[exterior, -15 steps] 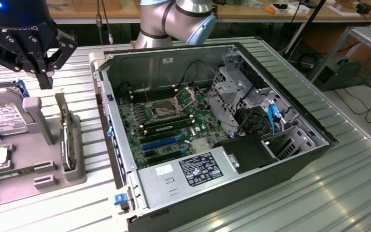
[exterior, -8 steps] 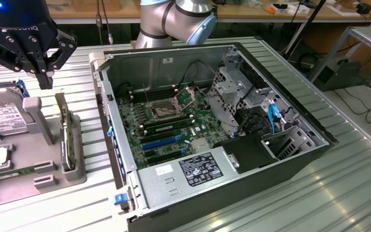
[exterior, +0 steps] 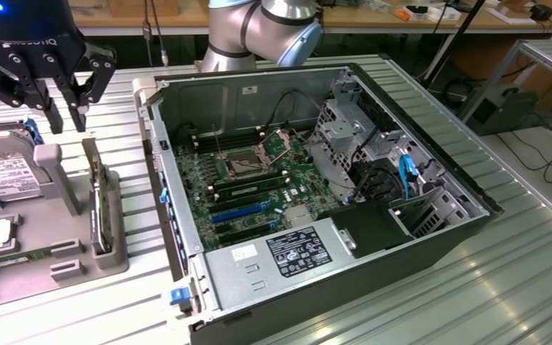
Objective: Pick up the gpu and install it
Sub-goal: 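Pick up the gpu and move the gpu toward the slot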
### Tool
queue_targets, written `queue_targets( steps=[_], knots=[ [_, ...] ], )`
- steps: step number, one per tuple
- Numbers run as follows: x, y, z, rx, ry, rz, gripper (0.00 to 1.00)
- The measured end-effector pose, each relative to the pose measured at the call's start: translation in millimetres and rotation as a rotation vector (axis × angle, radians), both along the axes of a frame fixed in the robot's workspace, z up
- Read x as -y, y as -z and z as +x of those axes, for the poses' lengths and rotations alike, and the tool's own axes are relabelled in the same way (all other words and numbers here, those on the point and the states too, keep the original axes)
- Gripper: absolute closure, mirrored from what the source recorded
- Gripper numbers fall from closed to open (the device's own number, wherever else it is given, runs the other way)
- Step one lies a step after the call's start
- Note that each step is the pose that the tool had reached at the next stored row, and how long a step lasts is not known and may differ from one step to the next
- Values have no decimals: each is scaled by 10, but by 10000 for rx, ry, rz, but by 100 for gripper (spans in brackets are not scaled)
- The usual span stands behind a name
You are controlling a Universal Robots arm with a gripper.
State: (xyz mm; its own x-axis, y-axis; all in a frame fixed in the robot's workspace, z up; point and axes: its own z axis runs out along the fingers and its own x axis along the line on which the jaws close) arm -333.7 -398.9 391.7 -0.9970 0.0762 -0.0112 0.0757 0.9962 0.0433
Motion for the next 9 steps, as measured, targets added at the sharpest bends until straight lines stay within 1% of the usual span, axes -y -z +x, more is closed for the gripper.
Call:
queue_targets(
  steps=[3, 4, 5, 9],
  knots=[
    [0, 0, 0, 0, 0, 0, 58],
    [0, 0, 0, 0, 0, 0, 58],
    [0, 0, 0, 0, 0, 0, 52],
    [0, 0, 0, 0, 0, 1, 52]
  ],
)
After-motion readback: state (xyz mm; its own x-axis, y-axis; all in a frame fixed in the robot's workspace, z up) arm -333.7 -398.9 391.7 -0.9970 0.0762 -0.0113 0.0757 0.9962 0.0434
